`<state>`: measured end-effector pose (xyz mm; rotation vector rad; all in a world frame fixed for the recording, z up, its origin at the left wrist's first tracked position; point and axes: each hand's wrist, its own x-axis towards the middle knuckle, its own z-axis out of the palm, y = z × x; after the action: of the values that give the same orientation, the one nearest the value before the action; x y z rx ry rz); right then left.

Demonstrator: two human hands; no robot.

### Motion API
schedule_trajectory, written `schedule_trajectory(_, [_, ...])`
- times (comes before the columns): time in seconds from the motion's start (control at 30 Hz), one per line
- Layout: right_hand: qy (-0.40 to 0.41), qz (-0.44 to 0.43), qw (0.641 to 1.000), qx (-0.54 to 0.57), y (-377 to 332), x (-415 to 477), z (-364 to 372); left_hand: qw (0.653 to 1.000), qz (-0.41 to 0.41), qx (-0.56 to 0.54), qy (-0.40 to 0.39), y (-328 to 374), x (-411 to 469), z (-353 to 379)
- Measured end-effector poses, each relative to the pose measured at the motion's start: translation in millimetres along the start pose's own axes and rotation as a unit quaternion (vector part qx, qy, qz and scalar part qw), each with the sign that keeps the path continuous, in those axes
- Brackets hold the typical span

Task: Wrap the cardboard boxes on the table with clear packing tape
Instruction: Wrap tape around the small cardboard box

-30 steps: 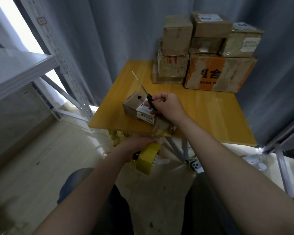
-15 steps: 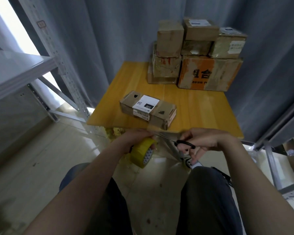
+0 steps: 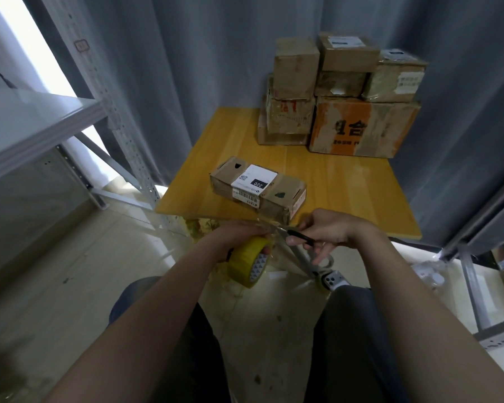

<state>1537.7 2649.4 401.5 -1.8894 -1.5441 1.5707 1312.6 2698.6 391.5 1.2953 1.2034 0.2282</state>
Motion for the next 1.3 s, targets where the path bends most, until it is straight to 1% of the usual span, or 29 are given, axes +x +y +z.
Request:
schedule_trajectory(0.13, [0.033, -0.023, 0.999, -0.008, 4.9, 2.1, 0.0, 1.0, -0.012, 0.003, 0.002, -1.3, 2.2, -3.0])
schedule_trajectory(0.27, [0.038, -0.011, 0.999, 0.005, 4.5, 1.1, 1.6, 1.0, -0.015, 0.024, 0.005, -3.3, 5.3, -5.2])
schedule_trajectory(0.33, [0.018, 0.003, 1.0, 0.0, 2.1, 0.1, 5.5, 0.999, -0.009, 0.039, 0.006, -1.2, 5.1, -5.9])
schedule_trajectory(0.43, [-0.047, 0.03, 0.998, 0.033, -1.5, -3.2, 12.4, 0.997, -0.01, 0.077, 0.018, 3.2, 2.9, -5.2])
schedule_trajectory(0.5, [-0.073, 0.047, 0.996, 0.035, -3.6, -4.7, 15.5, 0.996, -0.014, 0.092, 0.019, 3.8, 3.1, -4.3])
schedule_trajectory(0.6, [-0.086, 0.061, 0.994, 0.002, 1.6, 1.0, 16.8, 0.991, -0.015, 0.135, 0.023, 0.1, 6.1, -6.1])
schedule_trajectory(0.7, [-0.097, 0.079, 0.991, -0.047, 15.3, 4.5, 13.3, 0.99, -0.017, 0.135, 0.024, -5.3, 9.3, -9.6])
schedule_trajectory(0.77, [-0.107, 0.081, 0.989, -0.06, 22.5, 1.7, 11.3, 0.99, -0.018, 0.136, 0.018, -7.5, 9.9, -10.9])
schedule_trajectory(0.87, [-0.117, 0.054, 0.991, -0.041, 25.0, -9.2, 5.7, 0.99, -0.016, 0.14, 0.017, -7.3, 8.6, -11.0])
schedule_trajectory(0.97, [-0.096, -0.054, 0.991, 0.08, 27.3, -23.8, -10.5, 0.989, -0.025, 0.144, 0.021, -4.7, 4.0, -9.0])
schedule_trajectory(1.0, [-0.086, -0.095, 0.983, 0.128, 26.3, -29.7, -15.2, 0.989, -0.031, 0.141, 0.014, -3.9, 2.9, -8.9])
schedule_trajectory(1.03, [-0.057, -0.134, 0.974, 0.171, 24.3, -34.6, -18.7, 0.99, -0.037, 0.136, 0.006, -2.7, 2.7, -8.9])
schedule_trajectory(1.07, [-0.002, -0.164, 0.964, 0.208, 21.6, -37.2, -20.5, 0.99, -0.041, 0.138, -0.003, -2.0, 3.6, -9.4])
schedule_trajectory(1.1, [0.08, -0.181, 0.953, 0.227, 20.5, -35.2, -22.4, 0.989, -0.043, 0.143, -0.009, -0.7, 3.0, -8.5])
schedule_trajectory(1.13, [0.173, -0.179, 0.941, 0.229, 17.7, -32.9, -24.2, 0.988, -0.043, 0.147, -0.008, 0.1, 3.0, -7.7])
schedule_trajectory(1.17, [0.262, -0.153, 0.93, 0.21, 19.6, -25.3, -28.1, 0.988, -0.041, 0.147, -0.004, 1.2, 2.5, -6.4])
schedule_trajectory(1.2, [0.333, -0.111, 0.919, 0.178, 23.4, -16.8, -32.4, 0.988, -0.036, 0.147, -0.003, 2.5, 2.0, -5.2])
schedule_trajectory(1.23, [0.379, -0.066, 0.913, 0.134, 30.4, -8.6, -36.9, 0.989, -0.029, 0.147, -0.003, 3.7, 1.4, -4.3])
schedule_trajectory(1.27, [0.398, -0.02, 0.912, 0.092, 39.0, -0.4, -40.7, 0.989, -0.024, 0.147, -0.002, 4.9, 0.0, -3.3])
schedule_trajectory(1.3, [0.392, 0.026, 0.918, 0.059, 48.9, 7.9, -44.0, 0.989, -0.02, 0.148, 0.004, 6.5, -1.7, -2.7])
